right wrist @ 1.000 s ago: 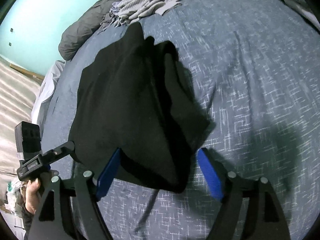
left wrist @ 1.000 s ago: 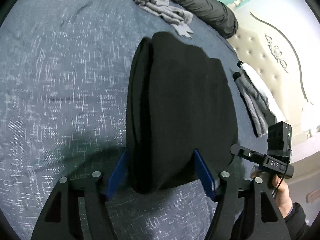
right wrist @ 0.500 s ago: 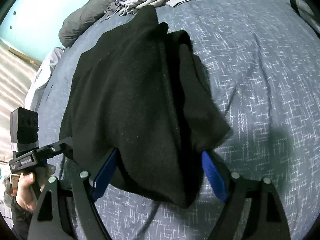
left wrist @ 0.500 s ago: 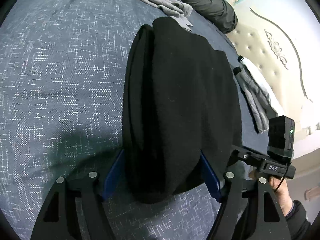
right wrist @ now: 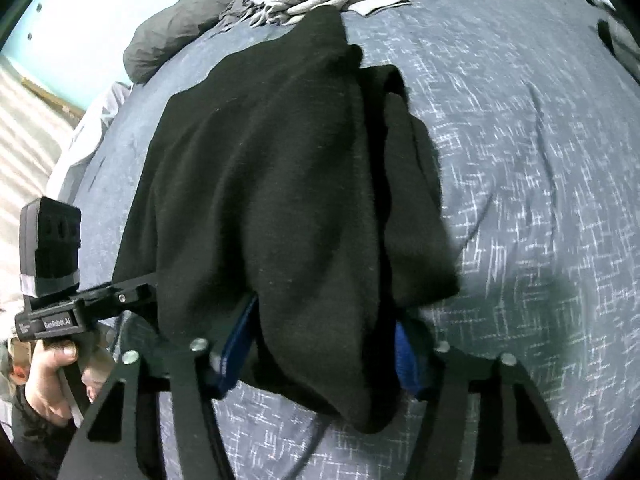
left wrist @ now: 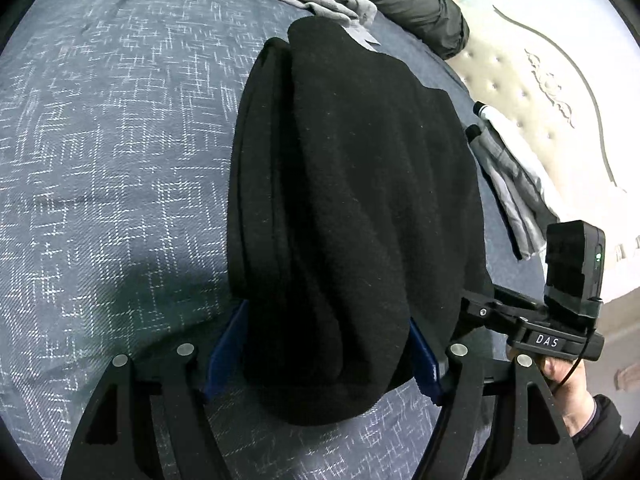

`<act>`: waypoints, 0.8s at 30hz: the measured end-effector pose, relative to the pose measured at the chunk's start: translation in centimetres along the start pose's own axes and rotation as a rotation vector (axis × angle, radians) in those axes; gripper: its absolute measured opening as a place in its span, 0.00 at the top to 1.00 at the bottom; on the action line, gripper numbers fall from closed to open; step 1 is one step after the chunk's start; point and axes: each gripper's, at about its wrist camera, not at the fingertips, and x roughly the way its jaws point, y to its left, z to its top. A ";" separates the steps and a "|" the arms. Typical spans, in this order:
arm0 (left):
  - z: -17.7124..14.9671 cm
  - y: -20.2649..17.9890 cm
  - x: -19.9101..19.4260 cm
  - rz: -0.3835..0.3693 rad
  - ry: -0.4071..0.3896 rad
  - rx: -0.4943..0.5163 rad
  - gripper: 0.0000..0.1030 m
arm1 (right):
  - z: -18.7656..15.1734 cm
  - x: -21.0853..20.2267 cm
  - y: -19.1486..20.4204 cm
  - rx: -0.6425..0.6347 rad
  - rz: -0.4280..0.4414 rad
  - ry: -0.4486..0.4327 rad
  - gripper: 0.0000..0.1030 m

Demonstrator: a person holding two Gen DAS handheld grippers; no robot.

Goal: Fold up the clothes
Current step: 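Grasp the folded black hoodie with both tools and lift it off the bed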

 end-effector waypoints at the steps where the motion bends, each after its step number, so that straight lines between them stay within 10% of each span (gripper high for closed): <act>1: 0.0 0.0 0.0 -0.002 0.002 0.001 0.26 | 0.1 0.0 0.1 -0.001 0.000 0.002 0.43; 12: 0.2 -0.6 0.3 0.017 -0.012 0.027 0.25 | 0.3 0.8 -0.1 0.027 0.022 -0.003 0.38; 17: 0.1 -1.3 0.0 0.020 -0.021 0.055 0.39 | 0.1 0.5 0.5 -0.001 0.051 -0.021 0.60; 24: 0.8 -1.3 0.6 0.014 -0.012 0.052 0.35 | 0.1 1.0 -1.2 0.056 0.122 0.000 0.51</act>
